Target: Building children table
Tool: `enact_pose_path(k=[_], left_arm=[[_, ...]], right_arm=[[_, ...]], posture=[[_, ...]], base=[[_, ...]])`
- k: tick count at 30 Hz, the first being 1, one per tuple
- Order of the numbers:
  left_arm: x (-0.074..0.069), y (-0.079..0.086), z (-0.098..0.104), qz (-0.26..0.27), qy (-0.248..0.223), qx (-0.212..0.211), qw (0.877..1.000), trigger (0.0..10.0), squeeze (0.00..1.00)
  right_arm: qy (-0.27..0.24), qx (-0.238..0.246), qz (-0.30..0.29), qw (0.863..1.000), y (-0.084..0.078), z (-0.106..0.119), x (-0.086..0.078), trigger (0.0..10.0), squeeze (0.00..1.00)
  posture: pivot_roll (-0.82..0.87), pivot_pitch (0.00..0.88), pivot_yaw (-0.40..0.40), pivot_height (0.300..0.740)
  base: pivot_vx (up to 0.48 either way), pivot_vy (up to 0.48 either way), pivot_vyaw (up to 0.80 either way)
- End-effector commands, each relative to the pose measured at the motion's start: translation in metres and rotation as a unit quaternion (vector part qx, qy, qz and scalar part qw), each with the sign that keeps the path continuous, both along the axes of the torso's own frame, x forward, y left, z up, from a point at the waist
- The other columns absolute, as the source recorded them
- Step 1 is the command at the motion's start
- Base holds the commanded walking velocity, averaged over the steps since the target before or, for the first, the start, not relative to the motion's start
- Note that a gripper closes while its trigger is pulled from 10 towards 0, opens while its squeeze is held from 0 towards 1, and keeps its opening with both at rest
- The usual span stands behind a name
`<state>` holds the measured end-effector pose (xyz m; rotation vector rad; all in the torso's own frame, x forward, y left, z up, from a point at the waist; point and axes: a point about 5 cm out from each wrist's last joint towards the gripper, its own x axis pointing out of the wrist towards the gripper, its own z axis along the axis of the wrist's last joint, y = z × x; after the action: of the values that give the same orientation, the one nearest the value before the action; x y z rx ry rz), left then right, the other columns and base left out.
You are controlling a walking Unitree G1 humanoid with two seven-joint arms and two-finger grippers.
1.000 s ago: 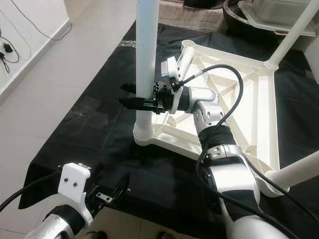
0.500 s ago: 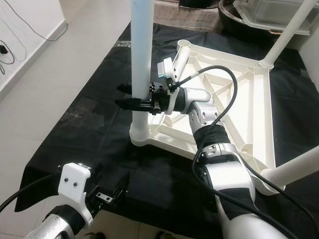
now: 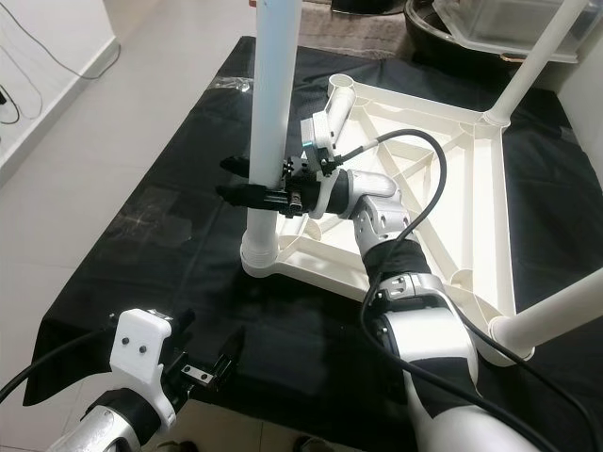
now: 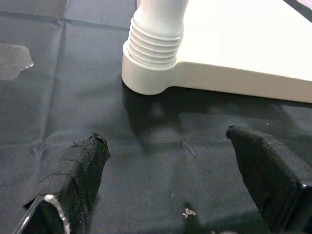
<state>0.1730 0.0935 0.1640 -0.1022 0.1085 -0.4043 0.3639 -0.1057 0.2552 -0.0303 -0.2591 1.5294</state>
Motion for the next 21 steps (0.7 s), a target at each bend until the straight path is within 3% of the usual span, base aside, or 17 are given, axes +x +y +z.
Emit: enact_pose_path(k=[1, 12, 13, 16, 18, 19, 21], left_arm=[[-0.003, 0.0, -0.002, -0.003, 0.007, 0.005, 1.0, 10.0, 0.0], [0.003, 0.002, 0.001, 0.003, -0.004, 0.007, 1.0, 10.0, 0.0], [0.006, 0.004, 0.001, 0.008, -0.006, 0.009, 1.0, 10.0, 0.0], [0.006, 0.004, 0.001, 0.008, -0.006, 0.009, 1.0, 10.0, 0.0], [0.008, 0.005, 0.0, 0.011, -0.007, 0.01, 1.0, 10.0, 0.0], [0.008, 0.005, 0.0, 0.011, -0.007, 0.01, 1.0, 10.0, 0.0], [0.009, 0.005, -0.001, 0.012, -0.007, 0.011, 1.0, 10.0, 0.0]], right_arm=[[0.112, -0.043, -0.007, 0.993, 0.006, -0.056, -0.006, 10.0, 0.0], [0.102, -0.05, -0.058, 0.992, 0.01, -0.053, -0.01, 10.0, 0.0], [0.102, -0.035, -0.123, 0.987, 0.011, -0.05, -0.003, 10.0, 0.0], [0.102, -0.035, -0.123, 0.987, 0.011, -0.05, -0.003, 10.0, 0.0], [0.111, -0.018, -0.199, 0.974, 0.009, -0.049, 0.004, 10.0, 0.0], [0.111, -0.018, -0.199, 0.974, 0.009, -0.049, 0.004, 10.0, 0.0], [0.12, -0.002, -0.263, 0.957, 0.005, -0.049, 0.006, 10.0, 0.0]], posture=[[0.16, 0.254, -0.078, 0.74], [0.15, 0.247, -0.073, 0.74], [0.14, 0.244, -0.072, 0.74], [0.14, 0.244, -0.072, 0.74], [0.14, 0.235, -0.072, 0.74], [0.14, 0.235, -0.072, 0.74], [0.14, 0.231, -0.072, 0.74]], base=[[0.0, 0.0, 0.0], [0.0, 0.0, 0.0], [0.0, 0.0, 0.0], [0.0, 0.0, 0.0], [0.0, 0.0, 0.0], [0.0, 0.0, 0.0], [0.0, 0.0, 0.0]])
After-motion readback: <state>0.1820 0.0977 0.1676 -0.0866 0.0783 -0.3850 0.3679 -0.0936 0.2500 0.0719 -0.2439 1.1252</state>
